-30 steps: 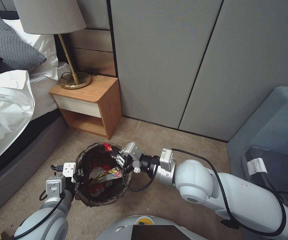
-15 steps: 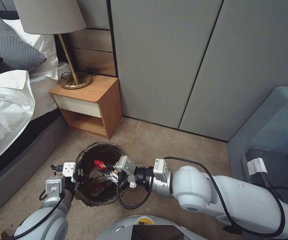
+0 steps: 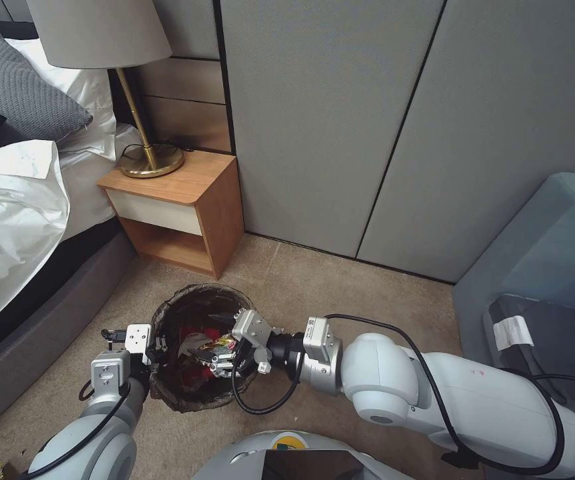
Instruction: Pick up the trash bin, then pick up the garbage from the floor and place it into the trash bin.
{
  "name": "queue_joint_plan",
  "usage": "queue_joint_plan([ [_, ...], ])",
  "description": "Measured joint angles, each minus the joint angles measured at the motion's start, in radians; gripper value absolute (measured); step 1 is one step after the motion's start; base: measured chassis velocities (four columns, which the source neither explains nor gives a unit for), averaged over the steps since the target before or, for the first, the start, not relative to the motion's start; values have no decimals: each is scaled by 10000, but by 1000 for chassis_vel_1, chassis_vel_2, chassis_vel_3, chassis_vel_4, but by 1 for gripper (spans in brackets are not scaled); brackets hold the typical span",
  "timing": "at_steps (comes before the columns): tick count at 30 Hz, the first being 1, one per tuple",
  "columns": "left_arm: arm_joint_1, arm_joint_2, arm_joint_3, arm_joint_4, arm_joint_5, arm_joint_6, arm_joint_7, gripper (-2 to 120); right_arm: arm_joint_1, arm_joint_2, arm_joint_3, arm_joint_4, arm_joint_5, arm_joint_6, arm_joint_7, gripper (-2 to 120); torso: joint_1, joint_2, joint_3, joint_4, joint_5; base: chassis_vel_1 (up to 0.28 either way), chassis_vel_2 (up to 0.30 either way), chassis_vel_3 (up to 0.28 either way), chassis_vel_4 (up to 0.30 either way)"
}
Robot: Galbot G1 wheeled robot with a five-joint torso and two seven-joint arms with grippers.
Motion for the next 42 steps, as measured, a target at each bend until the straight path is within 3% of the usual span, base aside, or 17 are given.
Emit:
queue_joint_plan([
  [5,-2,-11,-2,0,0,-2,4,3,52,73,-8,-71,3,9,41,91,0,0,0,0,0,0,0,0,0],
  [9,-16,-8,0,0,0,-3,6,3,41,109,81,-109,4,45,98,99,0,0,0,0,0,0,0,0,0],
  [15,-54,22,-10,0,-10,-5,7,3,-150,162,895,-97,58,307,324,100,0,0,0,1,0,0,0,0,0],
  [23,-150,97,-26,0,-73,-9,7,3,-1062,-373,2694,152,-150,1449,854,100,0,0,0,-1,0,0,0,0,0],
  [28,-262,74,8,0,-108,-21,6,3,-2663,-342,4308,-58,-1421,1820,1315,100,0,0,0,1,1,0,0,0,0],
  [30,-316,77,-12,0,-170,-24,-6,3,-3785,-239,5515,-354,-2452,2218,1349,100,0,0,0,-4,4,0,0,0,0],
  [35,-314,35,-40,0,-248,-16,-27,3,-4907,34,6898,-645,-3325,2664,1419,100,0,0,0,3,2,0,0,0,0],
  [38,-271,83,-51,0,-291,6,-40,3,-6498,710,8484,-859,-4369,3152,1317,100,0,0,0,1,2,0,0,0,0],
  [42,-232,224,-95,0,-324,9,-41,3,-7777,1331,9639,-916,-5239,3528,1199,100,0,0,-1,-2,2,0,0,0,0],
])
